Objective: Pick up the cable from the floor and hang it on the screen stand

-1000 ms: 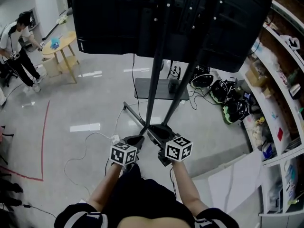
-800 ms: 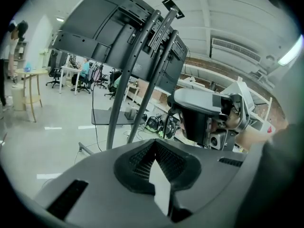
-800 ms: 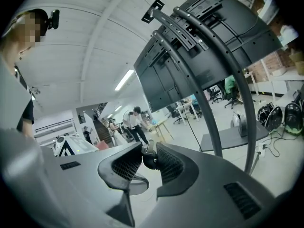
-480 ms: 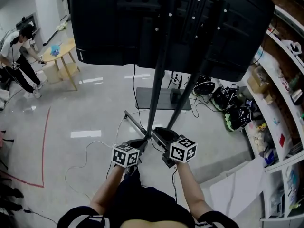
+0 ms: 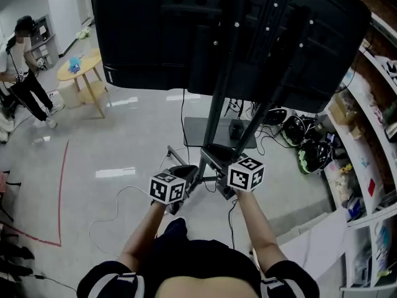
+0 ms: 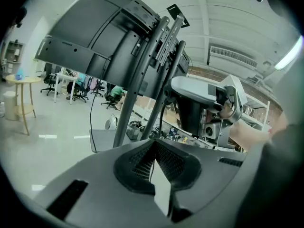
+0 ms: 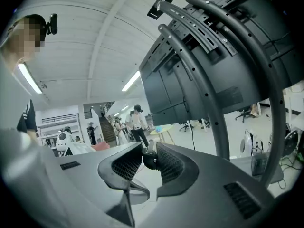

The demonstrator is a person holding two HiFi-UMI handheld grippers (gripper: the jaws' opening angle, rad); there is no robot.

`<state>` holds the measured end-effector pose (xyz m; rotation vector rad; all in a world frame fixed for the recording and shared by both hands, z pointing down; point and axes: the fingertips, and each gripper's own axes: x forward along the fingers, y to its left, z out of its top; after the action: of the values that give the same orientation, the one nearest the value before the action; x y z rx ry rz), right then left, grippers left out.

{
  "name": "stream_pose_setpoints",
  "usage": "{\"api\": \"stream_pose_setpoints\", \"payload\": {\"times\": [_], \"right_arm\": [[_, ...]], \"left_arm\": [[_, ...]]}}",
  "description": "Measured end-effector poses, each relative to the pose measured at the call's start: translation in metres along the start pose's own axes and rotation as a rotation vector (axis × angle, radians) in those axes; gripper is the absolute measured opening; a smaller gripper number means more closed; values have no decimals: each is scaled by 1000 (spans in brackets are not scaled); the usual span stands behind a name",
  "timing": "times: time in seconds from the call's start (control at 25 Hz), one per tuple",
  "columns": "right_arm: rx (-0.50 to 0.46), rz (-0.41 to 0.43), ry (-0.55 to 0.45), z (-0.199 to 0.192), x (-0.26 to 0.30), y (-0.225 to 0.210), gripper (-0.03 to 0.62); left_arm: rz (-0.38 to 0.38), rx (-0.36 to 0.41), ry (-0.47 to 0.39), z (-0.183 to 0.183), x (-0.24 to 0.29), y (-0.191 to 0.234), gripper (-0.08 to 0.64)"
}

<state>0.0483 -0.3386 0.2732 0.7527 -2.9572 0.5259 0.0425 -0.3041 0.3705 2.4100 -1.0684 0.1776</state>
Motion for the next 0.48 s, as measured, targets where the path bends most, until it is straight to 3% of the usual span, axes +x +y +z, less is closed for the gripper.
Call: {"api": "stream_pose_setpoints", "payload": {"times": [0.48], "right_arm": [[-59,87,10,92,74,-1,109]], "left_arm": [[1,45,-56,84,-8,48,8]]}}
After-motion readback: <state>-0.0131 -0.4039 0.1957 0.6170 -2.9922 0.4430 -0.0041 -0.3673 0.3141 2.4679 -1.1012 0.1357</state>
